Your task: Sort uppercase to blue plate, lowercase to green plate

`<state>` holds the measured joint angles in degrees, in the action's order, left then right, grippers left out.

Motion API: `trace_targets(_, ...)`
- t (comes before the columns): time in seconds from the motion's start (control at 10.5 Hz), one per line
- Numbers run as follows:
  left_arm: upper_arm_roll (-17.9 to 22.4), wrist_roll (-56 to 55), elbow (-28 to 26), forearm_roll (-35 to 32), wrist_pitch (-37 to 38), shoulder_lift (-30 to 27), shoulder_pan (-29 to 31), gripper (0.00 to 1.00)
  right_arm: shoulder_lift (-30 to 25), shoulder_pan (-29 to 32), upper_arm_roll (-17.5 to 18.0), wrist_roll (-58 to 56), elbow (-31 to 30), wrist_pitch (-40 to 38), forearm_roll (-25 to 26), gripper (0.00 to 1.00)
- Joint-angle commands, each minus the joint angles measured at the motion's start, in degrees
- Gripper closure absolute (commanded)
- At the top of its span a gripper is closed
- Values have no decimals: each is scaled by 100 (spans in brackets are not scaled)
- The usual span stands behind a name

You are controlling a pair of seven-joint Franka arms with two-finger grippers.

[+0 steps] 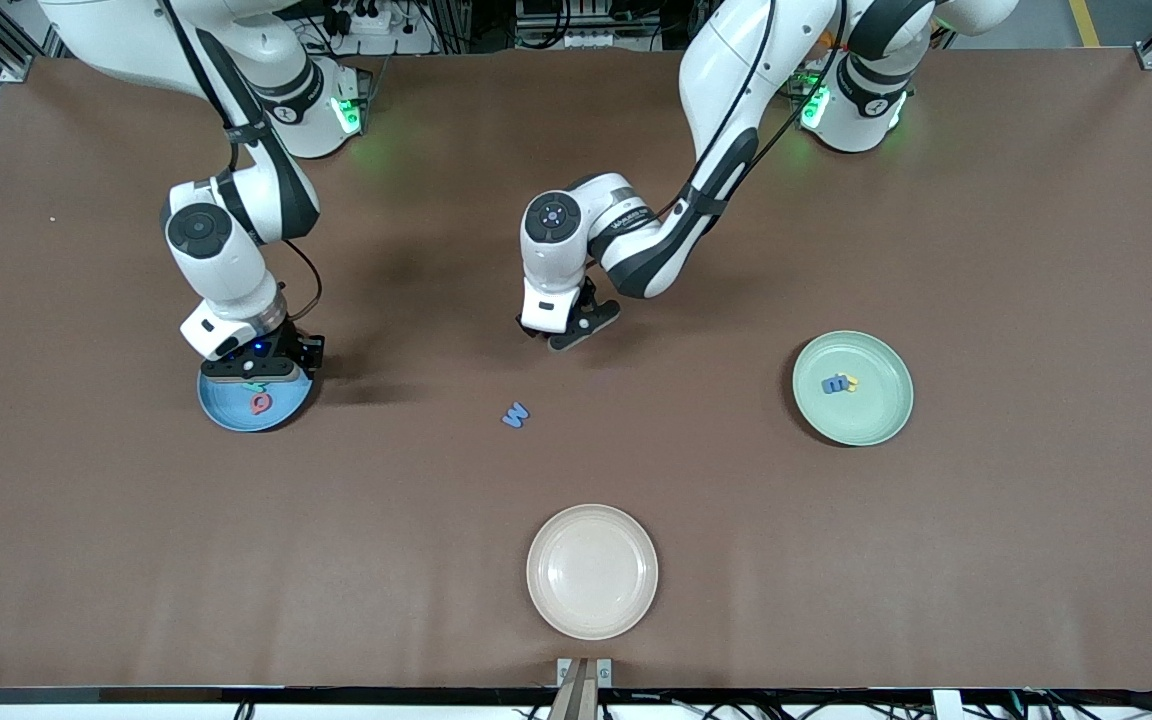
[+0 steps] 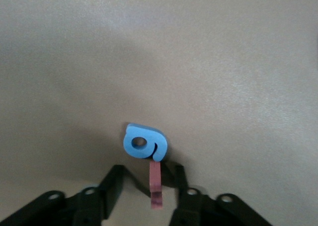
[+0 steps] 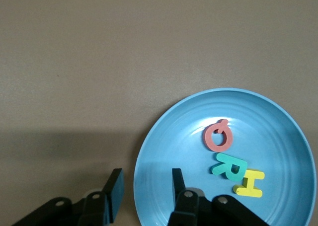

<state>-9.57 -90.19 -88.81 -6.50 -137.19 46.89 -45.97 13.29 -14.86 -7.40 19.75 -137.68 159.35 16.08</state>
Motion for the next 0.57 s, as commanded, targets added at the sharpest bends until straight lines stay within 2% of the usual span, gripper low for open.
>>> trace_targets(0.0, 43, -86, 92, 34, -45, 49, -61, 100, -124, 18, 72, 20, 39, -150, -174, 54)
trace_targets(0.29, 43, -95, 66, 34, 60, -135, -26, 100, -124, 9, 378, 38, 355, -633, -735, 57)
trace_targets(0.48, 52, -95, 66, 43, 463, -460, 26, 100, 50, -34, 825, 212, 697, -651, -1882, 57)
